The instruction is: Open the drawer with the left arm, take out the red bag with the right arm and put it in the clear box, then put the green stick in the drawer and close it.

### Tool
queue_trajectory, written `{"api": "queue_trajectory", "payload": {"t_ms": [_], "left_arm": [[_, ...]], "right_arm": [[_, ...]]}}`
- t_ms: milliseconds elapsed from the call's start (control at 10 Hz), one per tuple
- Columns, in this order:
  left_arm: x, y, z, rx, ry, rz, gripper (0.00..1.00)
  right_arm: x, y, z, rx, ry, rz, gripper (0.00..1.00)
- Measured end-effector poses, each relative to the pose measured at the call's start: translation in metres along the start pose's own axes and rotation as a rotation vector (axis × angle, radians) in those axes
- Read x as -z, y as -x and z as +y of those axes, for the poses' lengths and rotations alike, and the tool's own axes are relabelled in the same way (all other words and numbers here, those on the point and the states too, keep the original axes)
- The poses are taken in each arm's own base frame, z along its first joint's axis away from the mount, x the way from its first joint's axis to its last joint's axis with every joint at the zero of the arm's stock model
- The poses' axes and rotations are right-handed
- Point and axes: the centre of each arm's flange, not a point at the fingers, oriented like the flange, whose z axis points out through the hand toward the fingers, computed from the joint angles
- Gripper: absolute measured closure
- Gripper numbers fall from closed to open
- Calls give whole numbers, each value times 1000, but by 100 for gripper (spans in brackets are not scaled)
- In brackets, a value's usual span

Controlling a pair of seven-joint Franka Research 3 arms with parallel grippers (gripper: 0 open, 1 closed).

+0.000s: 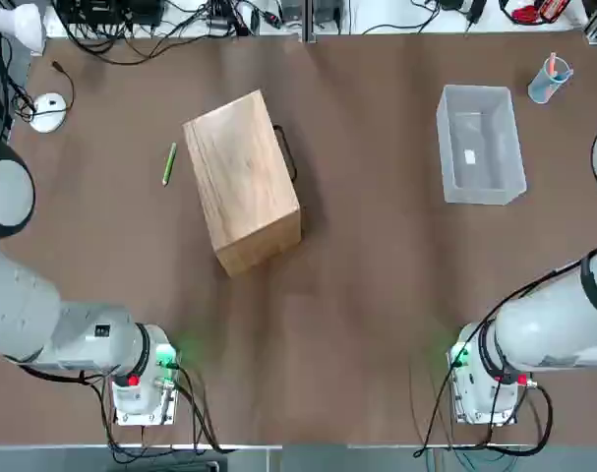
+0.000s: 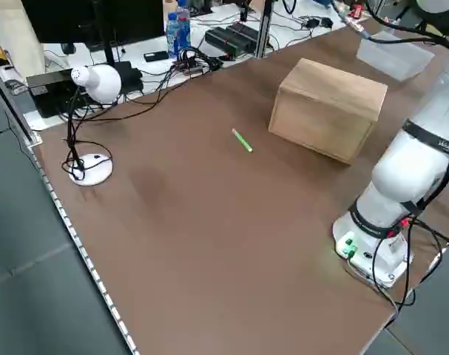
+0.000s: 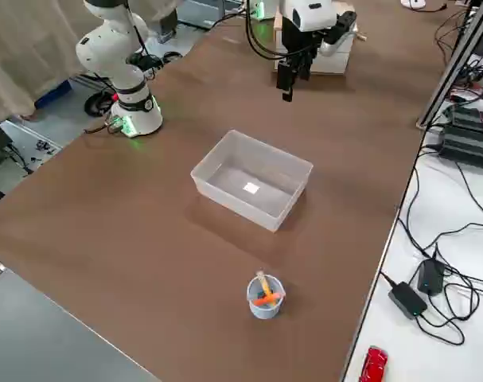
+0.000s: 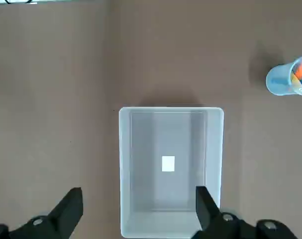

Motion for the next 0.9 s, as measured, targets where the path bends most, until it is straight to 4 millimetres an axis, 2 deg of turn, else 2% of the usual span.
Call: {"api": "queue_trajectory", "payload": {"t_ms": [600, 700, 900], "left_arm": [[1, 0, 2, 9, -8, -1, 3], [0, 0, 10, 11, -7, -4, 4], [-15, -4, 51, -8, -5, -28, 3]], "right_arm": [[0, 0, 0, 0, 0, 0, 0], [-1, 0, 1, -1, 0, -1, 0], [-3, -1, 2, -3, 0, -5, 0]]}}
